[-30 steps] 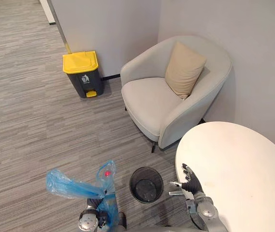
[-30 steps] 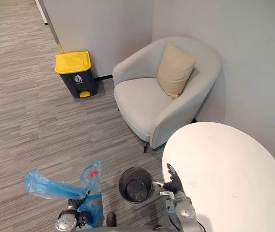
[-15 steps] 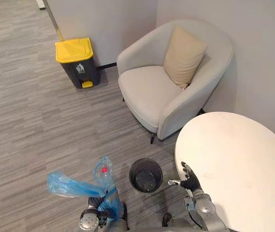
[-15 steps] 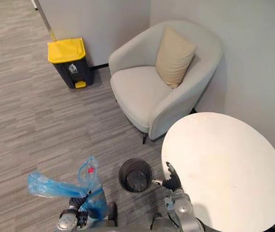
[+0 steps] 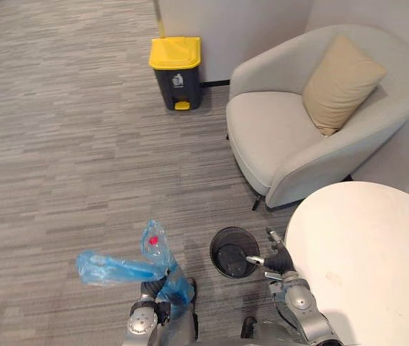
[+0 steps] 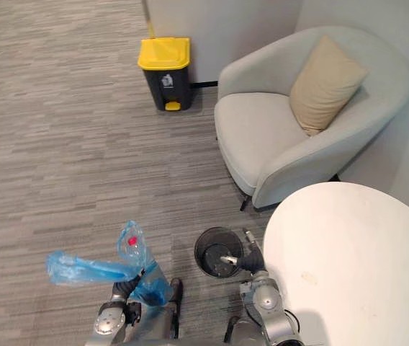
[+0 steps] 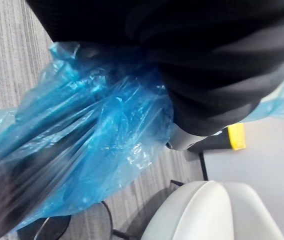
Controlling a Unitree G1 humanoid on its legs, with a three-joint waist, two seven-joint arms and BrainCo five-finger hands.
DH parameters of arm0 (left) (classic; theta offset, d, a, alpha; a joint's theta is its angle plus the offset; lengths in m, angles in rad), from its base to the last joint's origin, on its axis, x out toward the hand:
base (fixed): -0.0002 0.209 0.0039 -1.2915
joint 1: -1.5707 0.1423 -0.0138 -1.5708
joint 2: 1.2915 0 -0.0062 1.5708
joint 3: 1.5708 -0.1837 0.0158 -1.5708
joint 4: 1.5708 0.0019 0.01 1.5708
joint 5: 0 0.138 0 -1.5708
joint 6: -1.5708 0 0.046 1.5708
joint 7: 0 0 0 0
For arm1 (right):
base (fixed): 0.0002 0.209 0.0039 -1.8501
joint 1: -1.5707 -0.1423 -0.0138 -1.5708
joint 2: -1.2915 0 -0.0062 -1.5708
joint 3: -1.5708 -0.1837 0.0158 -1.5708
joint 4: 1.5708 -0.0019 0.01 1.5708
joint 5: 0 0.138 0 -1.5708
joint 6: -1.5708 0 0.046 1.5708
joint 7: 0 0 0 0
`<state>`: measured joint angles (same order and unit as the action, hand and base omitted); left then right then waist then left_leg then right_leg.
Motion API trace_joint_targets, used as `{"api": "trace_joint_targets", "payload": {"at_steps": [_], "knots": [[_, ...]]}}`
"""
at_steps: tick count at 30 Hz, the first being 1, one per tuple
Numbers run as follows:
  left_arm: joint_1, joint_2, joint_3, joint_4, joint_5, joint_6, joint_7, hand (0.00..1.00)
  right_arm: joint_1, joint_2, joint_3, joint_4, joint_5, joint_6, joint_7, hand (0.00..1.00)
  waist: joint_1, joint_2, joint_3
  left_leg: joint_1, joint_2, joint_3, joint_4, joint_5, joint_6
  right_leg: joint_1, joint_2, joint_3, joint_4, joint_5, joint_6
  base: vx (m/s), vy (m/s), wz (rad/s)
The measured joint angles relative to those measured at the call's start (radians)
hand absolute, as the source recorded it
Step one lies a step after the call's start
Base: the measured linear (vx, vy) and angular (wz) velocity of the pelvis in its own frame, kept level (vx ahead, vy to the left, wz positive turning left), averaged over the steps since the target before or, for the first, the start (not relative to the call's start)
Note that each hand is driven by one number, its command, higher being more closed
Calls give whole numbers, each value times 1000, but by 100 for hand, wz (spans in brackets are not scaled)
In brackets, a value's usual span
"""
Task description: Gather rubbish on tea table into small bin, then transfer packed bag to large trash can.
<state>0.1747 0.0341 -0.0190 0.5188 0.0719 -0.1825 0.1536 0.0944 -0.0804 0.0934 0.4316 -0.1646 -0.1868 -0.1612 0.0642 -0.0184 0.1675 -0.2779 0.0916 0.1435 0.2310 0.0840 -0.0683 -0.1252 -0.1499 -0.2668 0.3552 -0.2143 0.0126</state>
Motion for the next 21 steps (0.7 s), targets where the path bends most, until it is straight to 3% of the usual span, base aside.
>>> {"api": "trace_joint_targets", "payload": {"at_steps": [1, 3, 5, 7, 10, 17, 21], "knots": [[0, 0, -1, -7, 0, 0, 0, 100, 5, -2, -5, -11, 2, 1, -4, 0, -2, -3, 1, -4, 4, 24, 59, -36, 13, 4, -12, -9, -5, 5, 5, -81, 47, 55], [1, 0, -2, 0, 0, -1, 0, 100, 16, -6, -18, -26, 6, 0, -11, 0, -28, 5, -3, 17, 60, 89, 200, -160, 28, 31, -31, -52, -30, 22, 31, -68, 136, 56], [-4, 4, -11, 13, 0, -1, 0, 100, 11, -11, -38, -15, 6, 0, -11, 0, -41, 36, -14, 23, 68, 126, 169, -192, 41, 41, -19, -76, -49, 34, 58, -30, 192, 53], [-24, 25, -25, 51, 1, 0, 0, 100, 13, 7, -44, 0, 7, 1, -10, 0, -48, 18, -18, 80, 6, 125, 20, -143, 58, 64, -35, -77, -120, 54, 76, -28, 140, 47], [-25, 40, -55, 76, 4, 0, 0, 100, 10, 8, -58, 57, 7, 0, -10, 0, -51, 20, -22, 168, -69, 97, -149, -62, 79, 123, -47, -54, -193, 85, 87, -42, 124, 46], [-7, 76, -51, 124, 24, 2, 1, 100, -3, 17, -77, 146, 7, 3, -8, 0, -53, 24, -31, 227, -87, 63, -300, 28, 82, 155, -30, -69, -239, 120, 95, -23, 12, 13], [-20, 82, -53, 123, 31, 2, 1, 100, -11, 17, -100, 177, 16, 16, -9, 0, -52, 16, -33, 198, -95, 32, -324, 58, 82, 154, -32, -148, -244, 121, 96, 13, 2, 39]]}}
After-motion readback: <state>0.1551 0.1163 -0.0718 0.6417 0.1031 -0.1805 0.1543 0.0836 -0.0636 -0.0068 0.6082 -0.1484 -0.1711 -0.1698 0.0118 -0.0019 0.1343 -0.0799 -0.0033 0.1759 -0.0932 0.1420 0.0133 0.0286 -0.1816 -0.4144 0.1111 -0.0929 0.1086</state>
